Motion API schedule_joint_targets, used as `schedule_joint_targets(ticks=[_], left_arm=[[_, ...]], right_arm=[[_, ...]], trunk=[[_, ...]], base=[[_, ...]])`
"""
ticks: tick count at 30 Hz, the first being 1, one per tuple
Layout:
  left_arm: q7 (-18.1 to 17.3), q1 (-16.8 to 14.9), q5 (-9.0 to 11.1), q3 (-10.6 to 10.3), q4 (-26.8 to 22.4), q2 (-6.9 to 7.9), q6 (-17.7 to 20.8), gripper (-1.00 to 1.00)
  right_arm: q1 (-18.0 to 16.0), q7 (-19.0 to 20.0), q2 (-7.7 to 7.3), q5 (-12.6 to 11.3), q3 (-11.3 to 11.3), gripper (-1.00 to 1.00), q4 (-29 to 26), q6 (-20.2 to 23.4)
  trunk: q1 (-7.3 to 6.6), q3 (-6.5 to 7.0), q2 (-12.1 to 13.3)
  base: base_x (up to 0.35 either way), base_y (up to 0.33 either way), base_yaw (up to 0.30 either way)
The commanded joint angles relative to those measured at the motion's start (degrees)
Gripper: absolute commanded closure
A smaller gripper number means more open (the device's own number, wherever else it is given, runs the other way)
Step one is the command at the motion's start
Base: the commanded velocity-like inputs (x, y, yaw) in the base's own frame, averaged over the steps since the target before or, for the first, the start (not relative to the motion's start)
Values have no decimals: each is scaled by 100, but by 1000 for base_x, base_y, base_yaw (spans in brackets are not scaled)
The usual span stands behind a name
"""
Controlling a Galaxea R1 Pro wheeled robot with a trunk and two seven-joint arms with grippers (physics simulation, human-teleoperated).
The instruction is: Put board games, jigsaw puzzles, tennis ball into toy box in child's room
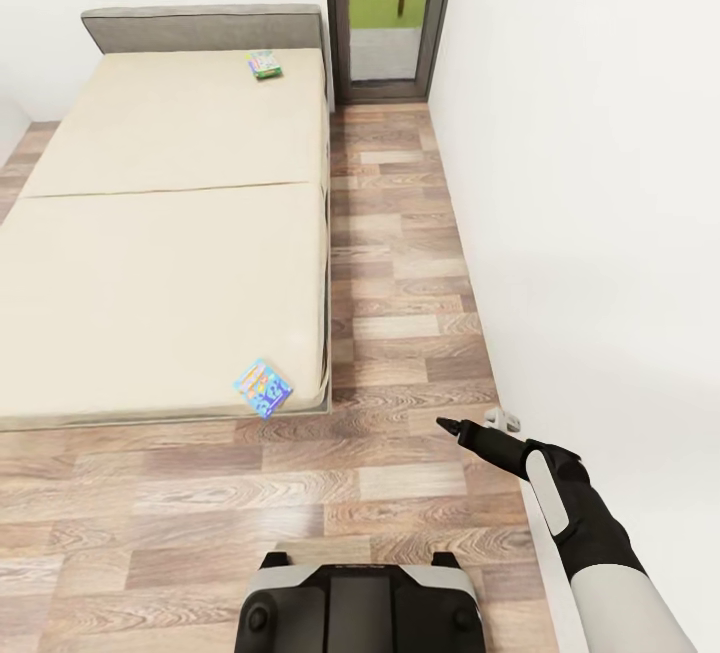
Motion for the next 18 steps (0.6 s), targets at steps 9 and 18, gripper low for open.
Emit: schedule_joint_targets(ticks=[9,18], left_arm=[[22,-4,-58,48,14,3,-26,-100],[24,-4,-61,48,14,0,-26,-100]], right_arm=[[-2,18,8,-6,-11,-100,-5,35],[-2,18,5,-6,-13,-100,-3,35]], trunk=[[3,79,-8],[3,163,-8]], base=[[0,0,0],[0,0,0]])
